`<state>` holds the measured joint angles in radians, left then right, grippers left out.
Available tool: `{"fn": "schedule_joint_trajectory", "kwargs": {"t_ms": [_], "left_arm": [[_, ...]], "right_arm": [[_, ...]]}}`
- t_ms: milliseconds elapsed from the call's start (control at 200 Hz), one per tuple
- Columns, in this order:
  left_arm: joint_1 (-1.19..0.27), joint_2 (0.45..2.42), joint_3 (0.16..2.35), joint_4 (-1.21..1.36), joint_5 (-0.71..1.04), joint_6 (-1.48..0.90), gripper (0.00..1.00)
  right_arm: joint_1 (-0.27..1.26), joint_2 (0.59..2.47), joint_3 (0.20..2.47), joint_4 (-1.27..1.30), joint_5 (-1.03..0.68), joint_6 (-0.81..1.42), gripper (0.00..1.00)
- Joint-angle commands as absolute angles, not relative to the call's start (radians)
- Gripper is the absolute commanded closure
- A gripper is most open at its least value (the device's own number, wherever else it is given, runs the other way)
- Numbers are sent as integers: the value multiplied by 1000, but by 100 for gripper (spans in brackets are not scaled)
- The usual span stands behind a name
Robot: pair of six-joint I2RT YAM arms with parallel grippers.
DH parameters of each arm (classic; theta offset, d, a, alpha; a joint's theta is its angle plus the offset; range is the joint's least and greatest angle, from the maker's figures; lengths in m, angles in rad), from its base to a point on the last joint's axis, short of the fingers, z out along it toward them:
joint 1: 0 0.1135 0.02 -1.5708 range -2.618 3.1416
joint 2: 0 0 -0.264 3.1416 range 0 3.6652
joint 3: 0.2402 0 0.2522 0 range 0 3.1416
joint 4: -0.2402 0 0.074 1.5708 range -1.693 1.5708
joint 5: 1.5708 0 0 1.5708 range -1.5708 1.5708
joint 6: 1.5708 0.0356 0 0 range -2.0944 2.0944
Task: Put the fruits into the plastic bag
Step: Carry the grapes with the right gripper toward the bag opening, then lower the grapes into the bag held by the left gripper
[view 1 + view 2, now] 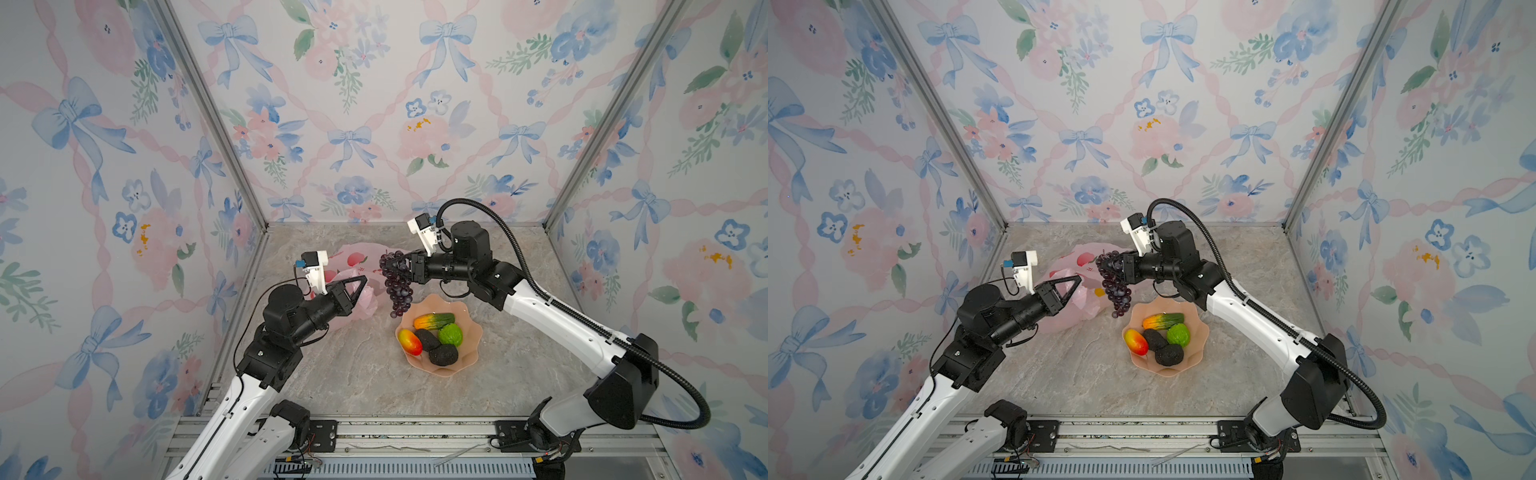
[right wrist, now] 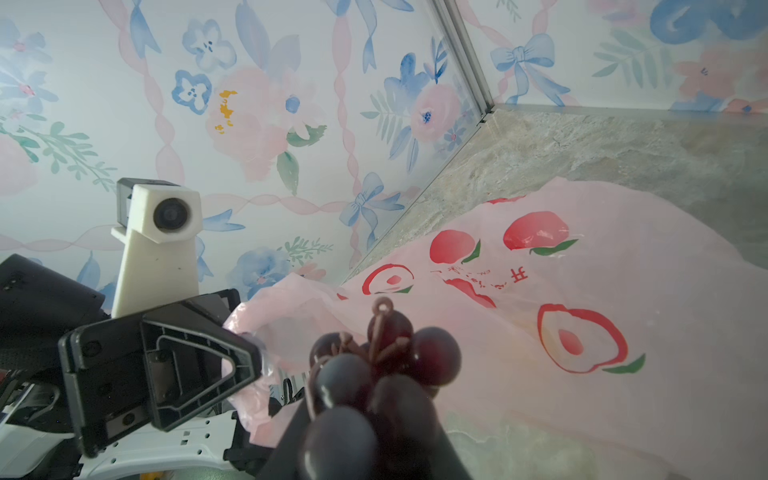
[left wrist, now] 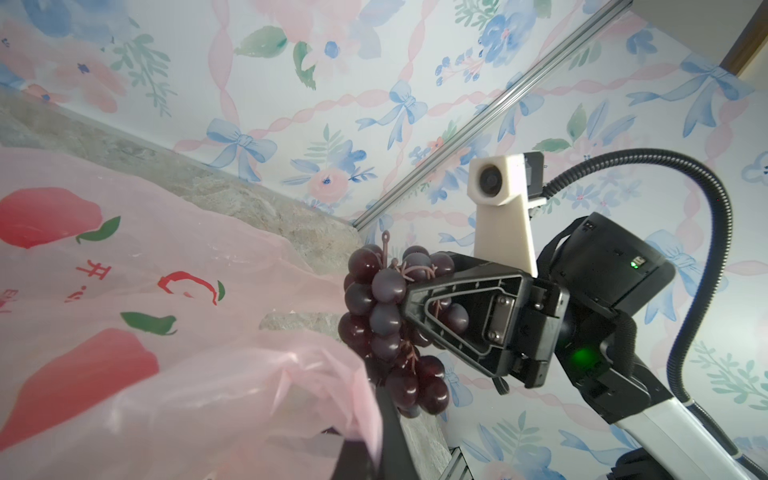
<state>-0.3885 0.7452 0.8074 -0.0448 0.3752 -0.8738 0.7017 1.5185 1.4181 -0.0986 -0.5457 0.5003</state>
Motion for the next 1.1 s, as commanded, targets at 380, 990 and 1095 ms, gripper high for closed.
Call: {"fn": "schedule_joint_trajectory", "kwargs": {"t_ms": [380,990,1095], "left_arm": [[-350,749,846,-49,511,-875,100],[-141,681,669,167,612,-1160,100],[-129,688,641,221,620,-1210,100]], "right_arm": [[679,1753,1698,79,-516,615,70],[731,1773,1467,294,-477,642,71],[770,1731,1396,252,-444,547,71]]}}
